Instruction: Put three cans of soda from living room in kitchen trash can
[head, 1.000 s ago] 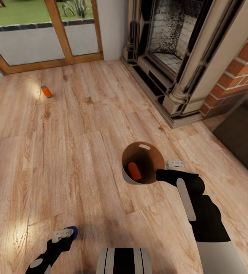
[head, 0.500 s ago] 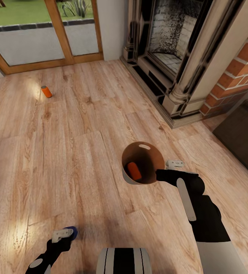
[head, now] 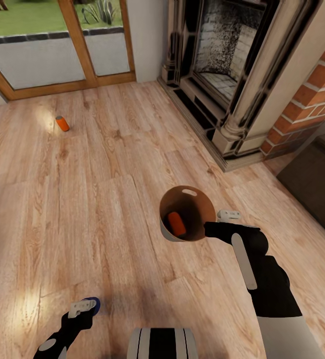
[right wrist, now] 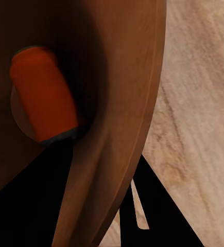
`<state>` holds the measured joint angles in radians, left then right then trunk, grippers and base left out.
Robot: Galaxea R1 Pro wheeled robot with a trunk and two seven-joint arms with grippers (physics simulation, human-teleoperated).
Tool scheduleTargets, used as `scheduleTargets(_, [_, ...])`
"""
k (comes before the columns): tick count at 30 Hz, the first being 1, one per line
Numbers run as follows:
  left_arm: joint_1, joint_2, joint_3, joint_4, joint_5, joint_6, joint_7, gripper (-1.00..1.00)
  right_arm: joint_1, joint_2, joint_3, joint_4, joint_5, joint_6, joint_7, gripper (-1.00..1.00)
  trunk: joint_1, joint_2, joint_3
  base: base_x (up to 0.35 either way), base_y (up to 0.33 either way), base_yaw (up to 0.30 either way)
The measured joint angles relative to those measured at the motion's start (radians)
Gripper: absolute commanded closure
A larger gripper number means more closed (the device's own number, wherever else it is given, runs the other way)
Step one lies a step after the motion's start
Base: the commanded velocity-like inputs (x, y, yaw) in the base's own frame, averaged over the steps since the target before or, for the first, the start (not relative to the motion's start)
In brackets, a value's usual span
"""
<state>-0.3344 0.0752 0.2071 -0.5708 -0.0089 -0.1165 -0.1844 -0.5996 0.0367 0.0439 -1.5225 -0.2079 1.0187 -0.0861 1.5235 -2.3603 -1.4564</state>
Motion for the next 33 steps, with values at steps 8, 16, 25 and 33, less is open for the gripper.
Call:
scheduleTargets(8, [0.0,0.0,0.0,0.0,0.0,0.0,0.0,1.0,0.0,0.0,0.0,0.0,0.0,0.0,0.0,1.0,-0.031,0.056,0.025,0.0,0.0,0.0])
scheduleTargets(16, [0.0,0.0,0.0,0.0,0.0,0.0,0.0,1.0,0.0,0.0,0.0,0.0,0.001,0.0,0.0,1.0,-0.061,0.112,0.05,0.0,0.0,0.0])
scheduleTargets(25, [0.0,0.0,0.0,0.0,0.0,0.0,0.0,1.0,0.0,0.0,0.053,0.0,-0.022,-0.002,0.001,1.0,-0.096,0.175,0.078,0.0,0.0,0.0])
scheduleTargets(33, [0.0,0.0,0.0,0.0,0.001,0.0,0.0,1.0,0.0,0.0,0.064,0.001,-0.001,0.0,0.0,1.0,-0.126,0.231,0.107,0.0,0.0,0.0])
